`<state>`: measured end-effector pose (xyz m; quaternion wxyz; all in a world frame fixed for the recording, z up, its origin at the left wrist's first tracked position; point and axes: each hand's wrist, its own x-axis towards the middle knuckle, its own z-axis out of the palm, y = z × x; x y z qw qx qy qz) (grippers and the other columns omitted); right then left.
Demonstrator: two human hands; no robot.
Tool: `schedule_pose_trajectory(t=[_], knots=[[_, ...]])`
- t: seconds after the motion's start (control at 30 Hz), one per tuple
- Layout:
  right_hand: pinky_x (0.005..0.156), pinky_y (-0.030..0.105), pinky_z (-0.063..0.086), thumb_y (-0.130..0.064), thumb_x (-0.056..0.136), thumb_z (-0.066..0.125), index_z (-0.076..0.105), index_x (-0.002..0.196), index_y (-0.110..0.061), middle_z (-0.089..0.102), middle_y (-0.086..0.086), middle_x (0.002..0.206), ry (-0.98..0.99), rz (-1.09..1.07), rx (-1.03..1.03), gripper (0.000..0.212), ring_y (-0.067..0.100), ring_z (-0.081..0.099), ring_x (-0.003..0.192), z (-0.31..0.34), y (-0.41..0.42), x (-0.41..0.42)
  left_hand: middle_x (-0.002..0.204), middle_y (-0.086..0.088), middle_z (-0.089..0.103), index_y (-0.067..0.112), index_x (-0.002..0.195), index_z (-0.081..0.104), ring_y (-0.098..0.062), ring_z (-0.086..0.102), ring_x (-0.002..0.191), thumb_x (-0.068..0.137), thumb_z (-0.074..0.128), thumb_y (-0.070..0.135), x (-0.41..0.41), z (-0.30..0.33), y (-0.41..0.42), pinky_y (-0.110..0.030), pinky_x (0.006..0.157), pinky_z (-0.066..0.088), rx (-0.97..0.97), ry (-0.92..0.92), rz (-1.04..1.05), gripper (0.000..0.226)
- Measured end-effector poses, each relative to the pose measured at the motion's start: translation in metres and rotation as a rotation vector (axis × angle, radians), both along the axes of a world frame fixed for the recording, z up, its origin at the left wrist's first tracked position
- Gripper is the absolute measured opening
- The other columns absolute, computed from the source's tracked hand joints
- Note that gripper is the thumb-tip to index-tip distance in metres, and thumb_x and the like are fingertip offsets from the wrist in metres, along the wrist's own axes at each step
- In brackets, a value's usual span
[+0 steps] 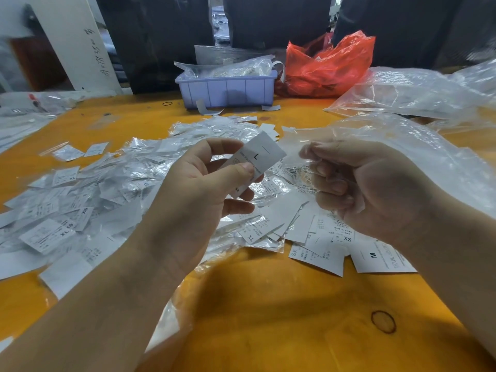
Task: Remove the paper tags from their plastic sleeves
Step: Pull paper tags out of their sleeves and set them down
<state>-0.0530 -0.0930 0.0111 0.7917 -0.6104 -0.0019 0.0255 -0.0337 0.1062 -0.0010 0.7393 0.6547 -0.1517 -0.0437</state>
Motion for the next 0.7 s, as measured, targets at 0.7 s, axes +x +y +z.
schedule_pose_trajectory(t=[0.7], knots=[[0.038,0.019,0.016,-0.015,0.082,0.054,0.069,0.084,-0.007,0.04,-0.001,0.056,0.012,0.022,0.03,0.018,0.009,0.027,0.044,-0.0008,-0.0005,0.0008,0.081,0.0,0.073,0.024,0.106,0.063,-0.012,0.063,0.063,0.081,0.07,0.009,-0.0011,0.0011,0.001,-0.025,0.056,0.053,0.009,-0.052,0.054,0.03]])
